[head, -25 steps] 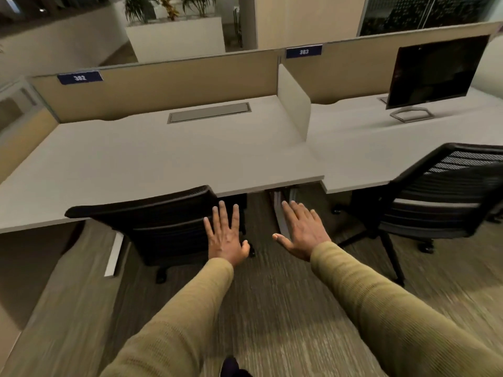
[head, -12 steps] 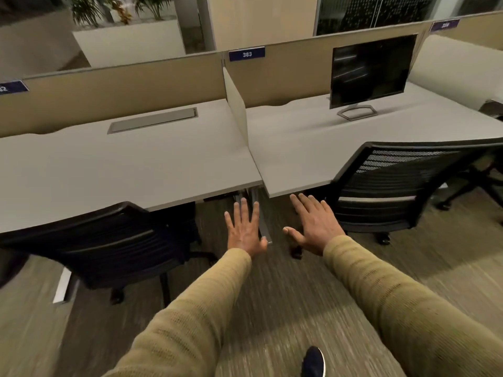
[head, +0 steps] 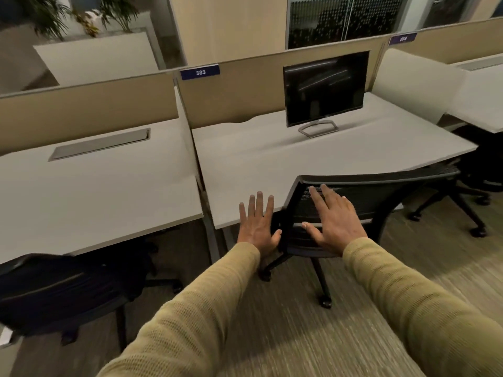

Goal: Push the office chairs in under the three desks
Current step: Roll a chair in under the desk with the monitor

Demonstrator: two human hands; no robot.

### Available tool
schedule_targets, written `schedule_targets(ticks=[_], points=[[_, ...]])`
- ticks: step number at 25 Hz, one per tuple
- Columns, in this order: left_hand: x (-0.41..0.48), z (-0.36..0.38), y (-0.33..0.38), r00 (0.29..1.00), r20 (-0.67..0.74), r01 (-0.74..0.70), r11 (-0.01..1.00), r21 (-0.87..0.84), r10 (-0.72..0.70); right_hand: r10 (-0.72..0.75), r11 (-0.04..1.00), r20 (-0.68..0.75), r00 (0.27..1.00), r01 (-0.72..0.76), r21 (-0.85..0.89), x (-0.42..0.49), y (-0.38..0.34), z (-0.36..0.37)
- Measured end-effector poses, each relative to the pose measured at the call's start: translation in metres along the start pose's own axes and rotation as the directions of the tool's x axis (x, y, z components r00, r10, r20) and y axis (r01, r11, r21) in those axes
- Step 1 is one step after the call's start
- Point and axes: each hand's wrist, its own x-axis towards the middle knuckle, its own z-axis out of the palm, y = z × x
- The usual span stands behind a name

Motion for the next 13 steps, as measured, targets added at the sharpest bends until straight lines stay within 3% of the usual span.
schedule_targets(ticks=[7, 13], points=[[0.074, -0.034, 0.097, 0.996, -0.093, -0.013, 0.999, -0.044, 0.009, 0.014, 0.999, -0.018, 1.0, -0.014, -0.029, 0.028, 0.131, -0.015], [0.098, -0.045, 0.157, 0.955, -0.094, 0.269, 0.955, -0.126, -0.281, -0.009, 0.994, 0.11, 0.994, 0.021, -0.107, 0.038, 0.257, -0.016]])
